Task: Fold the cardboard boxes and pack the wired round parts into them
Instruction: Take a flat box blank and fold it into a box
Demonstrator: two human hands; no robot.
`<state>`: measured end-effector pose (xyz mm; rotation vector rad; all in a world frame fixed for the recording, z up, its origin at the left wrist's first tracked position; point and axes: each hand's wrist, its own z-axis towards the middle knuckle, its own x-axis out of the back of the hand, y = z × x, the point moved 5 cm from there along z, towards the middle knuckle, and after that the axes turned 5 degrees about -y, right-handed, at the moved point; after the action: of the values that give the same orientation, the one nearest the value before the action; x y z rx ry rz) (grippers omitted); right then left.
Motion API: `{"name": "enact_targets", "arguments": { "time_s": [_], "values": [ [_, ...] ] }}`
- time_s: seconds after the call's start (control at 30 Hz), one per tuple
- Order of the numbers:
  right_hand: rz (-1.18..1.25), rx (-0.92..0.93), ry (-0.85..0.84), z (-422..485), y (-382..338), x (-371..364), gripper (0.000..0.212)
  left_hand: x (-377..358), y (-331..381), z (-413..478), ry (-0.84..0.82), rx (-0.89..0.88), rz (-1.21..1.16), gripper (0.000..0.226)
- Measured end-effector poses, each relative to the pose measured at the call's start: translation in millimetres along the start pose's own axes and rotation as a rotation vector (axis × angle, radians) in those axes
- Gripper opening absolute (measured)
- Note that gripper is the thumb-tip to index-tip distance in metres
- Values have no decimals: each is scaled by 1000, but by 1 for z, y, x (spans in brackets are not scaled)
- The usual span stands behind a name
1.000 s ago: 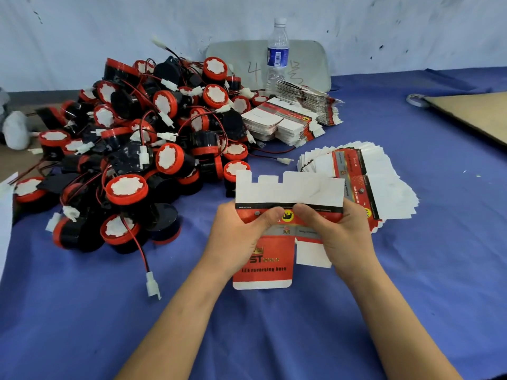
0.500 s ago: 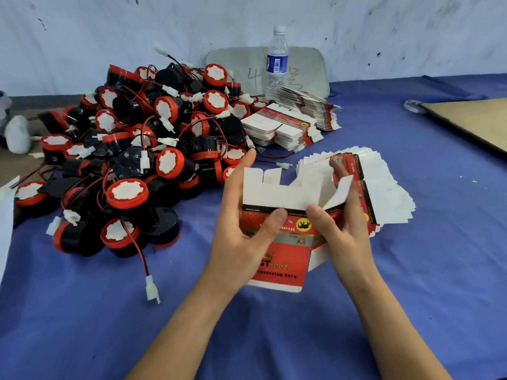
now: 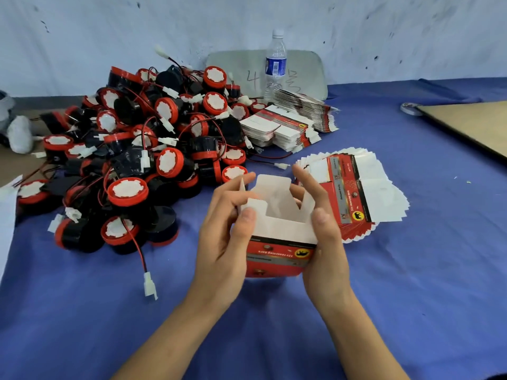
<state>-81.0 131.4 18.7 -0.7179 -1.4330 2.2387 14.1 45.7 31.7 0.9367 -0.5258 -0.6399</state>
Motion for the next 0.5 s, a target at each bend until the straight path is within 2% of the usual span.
{"name": "enact_targets", "arguments": {
  "time_s": [0.07, 0.17, 0.2, 0.33, 0.5],
  "values": [
    [-35, 17, 30, -4, 1, -1, 43, 9, 2, -2, 35, 1, 15, 18],
    [-44, 3, 59, -10, 5, -2, 48, 17, 1, -8, 81, 33, 39, 55],
    [-40, -15, 61, -11, 6, -2, 48, 18, 1, -11, 80, 60, 29, 59],
    [1, -75, 99, -19, 10, -1, 42, 10, -2, -25, 78, 186, -36, 49],
    [-15, -151, 160, -34, 17, 0, 47, 1, -2, -38, 95, 207, 25, 55]
  ]
}}
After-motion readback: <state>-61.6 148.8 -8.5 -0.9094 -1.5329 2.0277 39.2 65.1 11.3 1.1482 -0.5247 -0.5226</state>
